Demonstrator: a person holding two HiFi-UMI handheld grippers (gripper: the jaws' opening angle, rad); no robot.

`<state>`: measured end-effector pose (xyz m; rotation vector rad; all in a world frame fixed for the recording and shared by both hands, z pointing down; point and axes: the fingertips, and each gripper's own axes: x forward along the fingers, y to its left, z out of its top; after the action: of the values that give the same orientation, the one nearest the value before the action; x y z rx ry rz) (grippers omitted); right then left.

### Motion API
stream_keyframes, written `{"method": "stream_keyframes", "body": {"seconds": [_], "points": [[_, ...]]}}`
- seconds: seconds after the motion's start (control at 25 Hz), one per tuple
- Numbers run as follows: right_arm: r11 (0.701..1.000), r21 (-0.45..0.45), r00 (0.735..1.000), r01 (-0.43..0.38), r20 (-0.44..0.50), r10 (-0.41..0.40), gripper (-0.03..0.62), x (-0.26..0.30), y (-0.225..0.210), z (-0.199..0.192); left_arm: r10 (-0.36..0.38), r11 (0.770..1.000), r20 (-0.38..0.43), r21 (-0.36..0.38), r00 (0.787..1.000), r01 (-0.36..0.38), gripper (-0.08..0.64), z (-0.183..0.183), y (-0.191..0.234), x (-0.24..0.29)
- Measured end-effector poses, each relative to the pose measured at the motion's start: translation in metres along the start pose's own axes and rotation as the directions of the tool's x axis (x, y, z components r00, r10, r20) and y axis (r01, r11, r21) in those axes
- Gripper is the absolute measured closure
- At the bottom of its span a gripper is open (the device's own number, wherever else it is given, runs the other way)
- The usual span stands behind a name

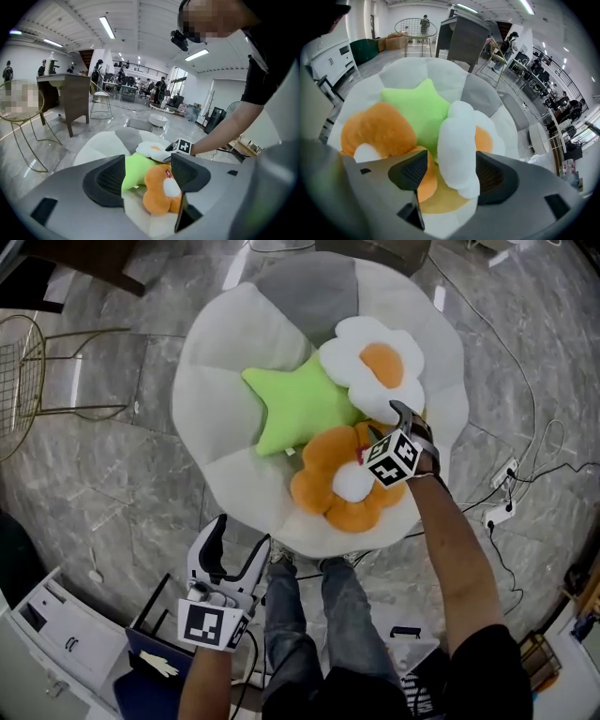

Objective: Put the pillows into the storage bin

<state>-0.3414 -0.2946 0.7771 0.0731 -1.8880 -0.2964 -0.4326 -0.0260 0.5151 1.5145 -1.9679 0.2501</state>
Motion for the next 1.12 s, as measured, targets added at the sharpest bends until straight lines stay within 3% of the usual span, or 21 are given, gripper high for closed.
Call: {"method": "stream_keyframes", "body": {"seconds": [0.16, 0.36, 0.56, 0.64, 0.76, 0.92, 1.12], "points": [[0.999, -0.041, 0.999, 0.002, -0.043, -0.004, 0.267, 0.024, 0.001, -0.004, 0.028, 0.999, 0.008, -0.044, 1.000, -0.028, 0.236, -0.013, 0.008, -0.003], [1.000, 0.015, 0.997, 0.027, -0.076, -0.026, 0.267, 0.046, -0.009, -0.007, 0.066, 0.993, -0.002, -0.098, 0.998, -0.066, 0.236, -0.033, 0.016, -0.014], [0.997, 0.004, 0.988, 0.083, -0.130, -0.081, 0.229, 0.057, -0.018, -0.009, 0.103, 0.986, -0.029, -0.131, 0.994, -0.106, 0.238, -0.056, 0.025, -0.029], [0.997, 0.050, 0.986, 0.063, -0.155, -0.055, 0.229, 0.059, -0.019, -0.014, 0.103, 0.984, -0.033, -0.143, 0.994, -0.106, 0.238, -0.059, 0.022, -0.030], [0.981, 0.193, 0.992, 0.015, -0.124, 0.009, 0.351, 0.052, -0.020, -0.014, 0.099, 0.983, -0.027, -0.150, 0.995, -0.102, 0.239, -0.059, 0.013, -0.028], [0.971, 0.238, 0.999, 0.009, -0.048, 0.003, 0.405, 0.028, -0.027, -0.007, 0.068, 0.986, -0.016, -0.150, 0.998, -0.069, 0.242, -0.050, -0.001, -0.023], [0.952, 0.306, 0.998, 0.020, 0.044, -0.035, 0.428, -0.020, -0.040, 0.000, -0.008, 0.994, 0.012, -0.111, 1.000, 0.009, 0.247, -0.025, -0.022, -0.011]]}}
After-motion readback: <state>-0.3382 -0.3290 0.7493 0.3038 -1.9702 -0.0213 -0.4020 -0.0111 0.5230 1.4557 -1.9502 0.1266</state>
